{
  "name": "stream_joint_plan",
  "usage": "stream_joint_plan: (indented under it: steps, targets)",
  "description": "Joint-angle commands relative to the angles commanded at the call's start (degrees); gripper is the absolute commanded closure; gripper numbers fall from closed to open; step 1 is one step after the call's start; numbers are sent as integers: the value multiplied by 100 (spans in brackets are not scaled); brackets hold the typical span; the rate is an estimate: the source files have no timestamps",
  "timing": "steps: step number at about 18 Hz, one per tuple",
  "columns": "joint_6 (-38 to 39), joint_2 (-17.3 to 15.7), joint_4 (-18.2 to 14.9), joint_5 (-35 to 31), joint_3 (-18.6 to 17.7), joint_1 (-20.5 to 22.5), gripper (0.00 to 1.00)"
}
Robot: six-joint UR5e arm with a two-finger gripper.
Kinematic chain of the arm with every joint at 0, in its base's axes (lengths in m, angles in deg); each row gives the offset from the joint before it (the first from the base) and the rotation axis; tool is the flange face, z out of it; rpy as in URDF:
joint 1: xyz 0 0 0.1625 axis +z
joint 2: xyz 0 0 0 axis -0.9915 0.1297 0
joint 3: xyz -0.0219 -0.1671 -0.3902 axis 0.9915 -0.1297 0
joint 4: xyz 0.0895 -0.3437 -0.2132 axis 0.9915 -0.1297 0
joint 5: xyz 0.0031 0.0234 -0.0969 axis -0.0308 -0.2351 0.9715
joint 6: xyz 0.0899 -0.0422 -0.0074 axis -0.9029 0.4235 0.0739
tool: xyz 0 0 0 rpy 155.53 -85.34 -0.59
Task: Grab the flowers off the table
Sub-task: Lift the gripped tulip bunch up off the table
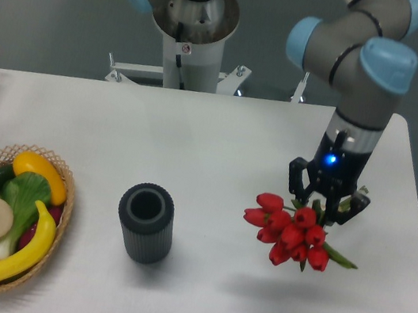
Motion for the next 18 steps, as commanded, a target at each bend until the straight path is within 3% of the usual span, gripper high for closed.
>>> stream_joint_plan:
  steps: [10,18]
  targets:
    - [581,-379,0,1206,-123,493,52]
    - [616,-458,-18,1399,-149,668,52]
